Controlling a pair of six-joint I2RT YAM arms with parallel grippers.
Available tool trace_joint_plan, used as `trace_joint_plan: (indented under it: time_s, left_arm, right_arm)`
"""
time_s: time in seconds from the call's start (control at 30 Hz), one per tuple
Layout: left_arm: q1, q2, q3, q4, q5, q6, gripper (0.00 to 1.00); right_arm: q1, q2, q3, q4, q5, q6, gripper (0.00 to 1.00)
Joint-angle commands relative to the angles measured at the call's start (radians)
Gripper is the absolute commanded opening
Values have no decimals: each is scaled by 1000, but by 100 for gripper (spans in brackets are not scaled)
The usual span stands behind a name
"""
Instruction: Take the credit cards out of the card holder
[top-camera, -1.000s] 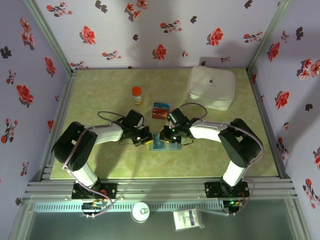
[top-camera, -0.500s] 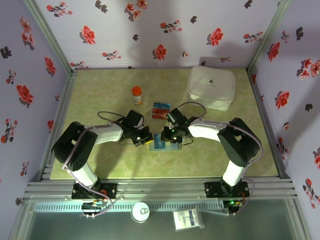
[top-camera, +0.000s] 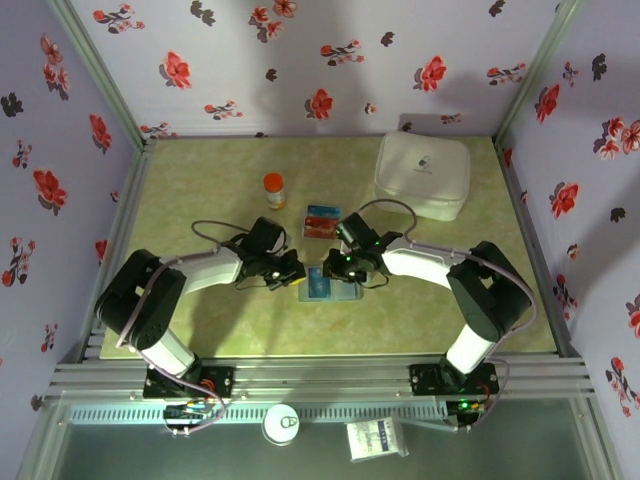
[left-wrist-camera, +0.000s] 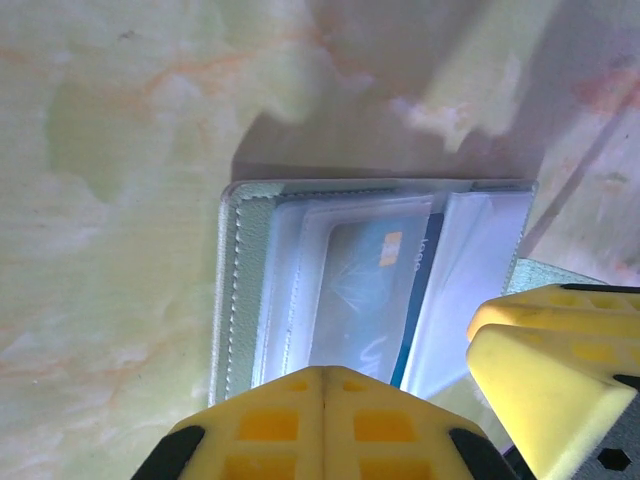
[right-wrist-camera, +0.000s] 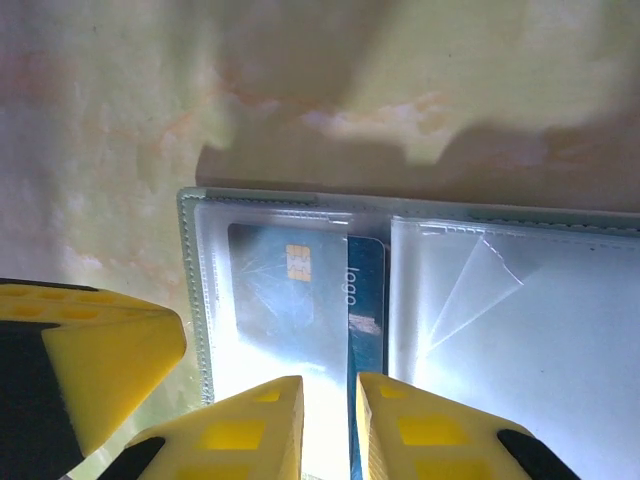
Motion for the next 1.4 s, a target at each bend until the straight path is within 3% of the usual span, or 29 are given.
trace_joint_plan:
  time_s: [0.0,0.43,1.37]
  left_arm:
    - [-28,4,43,-53,-9,31,0]
    - [-62,50,71,-127,-80,61,0]
    - [-64,96,59,-118,-79,61,0]
  right_arm:
    - [6,-20,3,-33,33,-23,22]
    - [6,-7,-5,-30,24,-19,24]
    - [6,67,-36,64,-51,4,26]
